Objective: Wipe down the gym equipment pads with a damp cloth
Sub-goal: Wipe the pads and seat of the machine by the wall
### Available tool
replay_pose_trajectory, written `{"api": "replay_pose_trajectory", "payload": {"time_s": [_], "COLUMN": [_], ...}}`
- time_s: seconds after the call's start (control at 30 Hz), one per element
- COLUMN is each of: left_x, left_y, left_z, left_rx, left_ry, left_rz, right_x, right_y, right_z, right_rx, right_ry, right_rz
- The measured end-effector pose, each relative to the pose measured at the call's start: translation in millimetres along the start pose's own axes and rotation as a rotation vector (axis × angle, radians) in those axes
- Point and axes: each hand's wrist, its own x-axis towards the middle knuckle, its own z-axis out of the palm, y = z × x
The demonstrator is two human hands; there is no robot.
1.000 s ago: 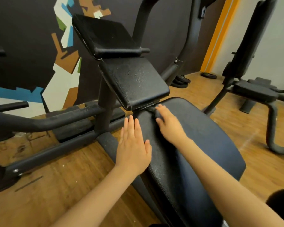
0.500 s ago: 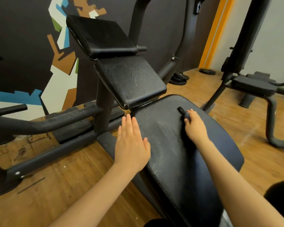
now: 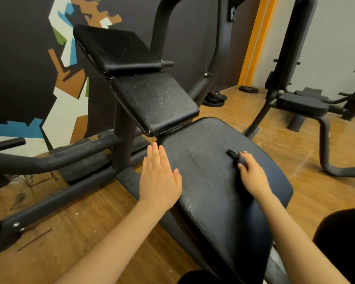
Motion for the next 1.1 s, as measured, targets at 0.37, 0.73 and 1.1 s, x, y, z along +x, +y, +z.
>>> {"api": "replay_pose_trajectory", "payload": {"time_s": [0.37, 0.73, 1.1], "left_x": [0.2, -0.8, 52.2], "left_y": [0.7, 0.5, -23.2], "left_z": [0.1, 3.0, -31.3], "left_rx": [0.015, 0.003, 0.038], "left_ry": [0.014, 0.019, 0.160], "left_rz": [0.004, -0.010, -0.044], "right_x": [-92.1, -54.1, 51.5], "right_y": [-57.7, 11.6, -151.3], "right_z": [32.9, 3.1, 39.0], "right_rx": [0.027, 0.053, 0.274], "right_ry": [-0.128, 0.107, -0.019], "right_rz": [-0.421, 0.143, -0.349]}}
